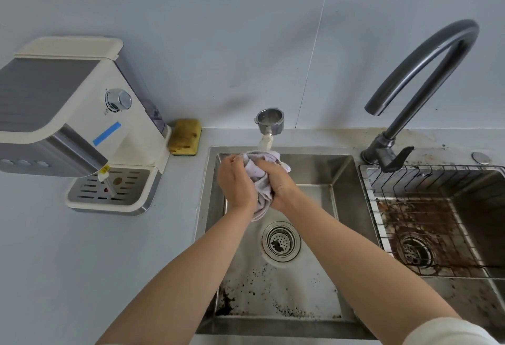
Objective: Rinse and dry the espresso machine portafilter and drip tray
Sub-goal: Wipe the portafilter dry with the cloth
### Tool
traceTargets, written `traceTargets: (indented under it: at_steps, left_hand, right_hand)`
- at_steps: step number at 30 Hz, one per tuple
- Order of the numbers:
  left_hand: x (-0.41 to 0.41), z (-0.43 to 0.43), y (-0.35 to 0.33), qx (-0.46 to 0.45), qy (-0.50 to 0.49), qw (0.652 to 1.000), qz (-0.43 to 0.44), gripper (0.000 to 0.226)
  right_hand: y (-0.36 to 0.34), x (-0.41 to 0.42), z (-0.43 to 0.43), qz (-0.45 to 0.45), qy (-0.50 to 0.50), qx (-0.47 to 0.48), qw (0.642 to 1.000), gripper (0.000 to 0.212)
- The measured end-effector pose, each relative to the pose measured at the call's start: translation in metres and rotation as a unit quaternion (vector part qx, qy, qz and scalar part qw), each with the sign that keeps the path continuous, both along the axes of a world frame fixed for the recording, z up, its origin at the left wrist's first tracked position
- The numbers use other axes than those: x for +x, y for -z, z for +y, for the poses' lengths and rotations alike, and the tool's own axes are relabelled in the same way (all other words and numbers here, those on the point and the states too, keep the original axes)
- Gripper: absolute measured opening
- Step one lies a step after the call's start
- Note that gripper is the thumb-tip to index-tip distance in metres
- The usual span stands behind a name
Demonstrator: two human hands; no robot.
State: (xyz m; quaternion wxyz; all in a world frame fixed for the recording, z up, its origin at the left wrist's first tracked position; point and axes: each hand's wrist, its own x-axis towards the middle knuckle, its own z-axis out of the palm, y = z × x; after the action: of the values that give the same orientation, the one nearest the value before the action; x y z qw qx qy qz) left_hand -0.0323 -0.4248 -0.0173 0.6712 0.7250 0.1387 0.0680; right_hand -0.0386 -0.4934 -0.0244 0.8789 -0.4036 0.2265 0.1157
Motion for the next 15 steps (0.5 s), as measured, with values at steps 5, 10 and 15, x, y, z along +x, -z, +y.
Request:
traceTargets:
  at_steps: [5,10,15]
  left_hand:
    - [0.005,0.003,0.003,0.025,0.014,0.999,0.037,0.023]
    - [0.004,0.014,0.011,-0.136,0.149,0.956,0.214,0.041]
    - [0.017,0.031,0.016,-0.149,0.314,0.877,0.331,0.050]
  right_hand:
    - [0.008,-0.014,0.011,0.018,-0.001,0.020,1.000,0.014]
    - [0.014,-0.023,-0.002,0.009,-0.031,-0.049,0.998,0.008]
    - [0.019,-0.036,-0.013,-0.017,-0.119,-0.098,0.988,0.009]
